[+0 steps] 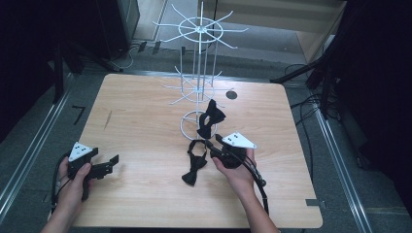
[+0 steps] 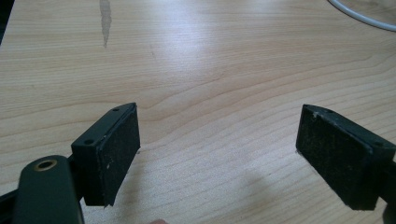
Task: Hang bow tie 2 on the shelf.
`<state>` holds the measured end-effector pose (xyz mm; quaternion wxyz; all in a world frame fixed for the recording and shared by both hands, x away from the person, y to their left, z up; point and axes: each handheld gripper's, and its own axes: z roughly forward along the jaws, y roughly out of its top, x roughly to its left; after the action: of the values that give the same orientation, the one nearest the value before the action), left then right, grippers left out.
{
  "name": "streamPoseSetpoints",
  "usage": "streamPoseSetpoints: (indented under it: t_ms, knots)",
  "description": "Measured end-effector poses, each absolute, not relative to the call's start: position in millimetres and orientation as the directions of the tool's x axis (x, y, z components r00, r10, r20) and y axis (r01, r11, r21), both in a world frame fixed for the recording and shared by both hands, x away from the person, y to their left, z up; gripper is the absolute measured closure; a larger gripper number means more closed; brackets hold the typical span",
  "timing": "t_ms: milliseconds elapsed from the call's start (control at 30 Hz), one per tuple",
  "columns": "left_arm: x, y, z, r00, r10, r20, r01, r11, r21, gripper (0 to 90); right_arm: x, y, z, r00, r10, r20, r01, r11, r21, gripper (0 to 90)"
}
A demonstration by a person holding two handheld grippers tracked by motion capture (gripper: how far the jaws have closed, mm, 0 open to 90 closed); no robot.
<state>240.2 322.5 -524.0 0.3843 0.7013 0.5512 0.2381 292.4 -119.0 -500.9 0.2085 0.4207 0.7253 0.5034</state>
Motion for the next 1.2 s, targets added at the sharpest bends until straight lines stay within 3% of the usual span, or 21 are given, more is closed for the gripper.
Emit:
streamPoseSetpoints:
  t_ms: [1200]
  knots:
    - [241, 323, -524, 0.281, 0.955, -0.094, 0.592, -0.096, 0.800, 14.3, 298, -101, -531, -0.544, 0.832, 0.110, 0.532, 0.240, 0.812, 61.2]
